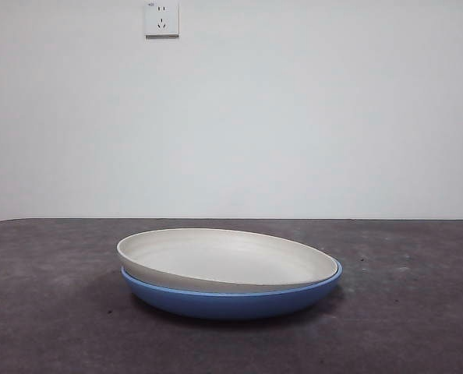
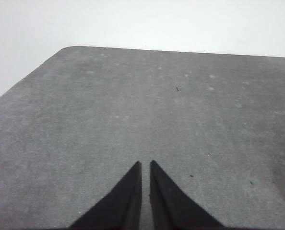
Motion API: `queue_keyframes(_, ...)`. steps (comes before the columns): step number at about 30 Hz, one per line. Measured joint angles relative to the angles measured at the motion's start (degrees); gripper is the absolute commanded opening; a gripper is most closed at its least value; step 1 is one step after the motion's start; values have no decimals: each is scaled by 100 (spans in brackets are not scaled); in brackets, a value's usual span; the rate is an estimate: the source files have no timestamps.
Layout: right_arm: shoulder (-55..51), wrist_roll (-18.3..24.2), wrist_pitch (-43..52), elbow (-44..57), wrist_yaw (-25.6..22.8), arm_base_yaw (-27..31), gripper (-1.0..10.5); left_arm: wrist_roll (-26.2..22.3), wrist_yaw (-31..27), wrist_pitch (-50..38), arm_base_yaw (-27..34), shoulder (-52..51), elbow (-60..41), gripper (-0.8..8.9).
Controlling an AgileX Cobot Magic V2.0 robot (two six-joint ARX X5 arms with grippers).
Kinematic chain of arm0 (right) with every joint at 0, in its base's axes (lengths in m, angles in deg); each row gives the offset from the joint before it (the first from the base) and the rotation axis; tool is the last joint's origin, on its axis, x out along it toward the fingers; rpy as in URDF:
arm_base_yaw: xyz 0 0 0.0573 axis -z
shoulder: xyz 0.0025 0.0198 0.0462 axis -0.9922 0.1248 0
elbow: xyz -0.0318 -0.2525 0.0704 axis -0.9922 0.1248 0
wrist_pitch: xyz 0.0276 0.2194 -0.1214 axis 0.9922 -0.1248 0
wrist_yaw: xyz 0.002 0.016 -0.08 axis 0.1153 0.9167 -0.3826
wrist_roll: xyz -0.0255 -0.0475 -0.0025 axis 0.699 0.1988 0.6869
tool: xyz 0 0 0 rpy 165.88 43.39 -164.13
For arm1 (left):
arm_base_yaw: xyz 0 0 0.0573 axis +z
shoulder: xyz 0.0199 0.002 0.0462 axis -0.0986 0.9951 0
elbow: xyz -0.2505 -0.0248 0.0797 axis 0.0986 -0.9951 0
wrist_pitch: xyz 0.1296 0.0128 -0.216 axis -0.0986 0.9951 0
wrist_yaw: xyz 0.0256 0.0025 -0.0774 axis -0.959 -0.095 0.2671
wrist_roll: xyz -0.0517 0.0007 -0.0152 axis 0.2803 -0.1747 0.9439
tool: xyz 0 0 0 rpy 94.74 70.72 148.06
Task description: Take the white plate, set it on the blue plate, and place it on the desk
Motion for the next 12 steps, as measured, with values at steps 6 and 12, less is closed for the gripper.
queue_keyframes(6,-927,286,2371,2262,-2,765,19,0,0,0,0,0,0,28)
queue_keyframes(12,-1698,385,3547,3982,0,1139,19,0,0,0,0,0,0,28)
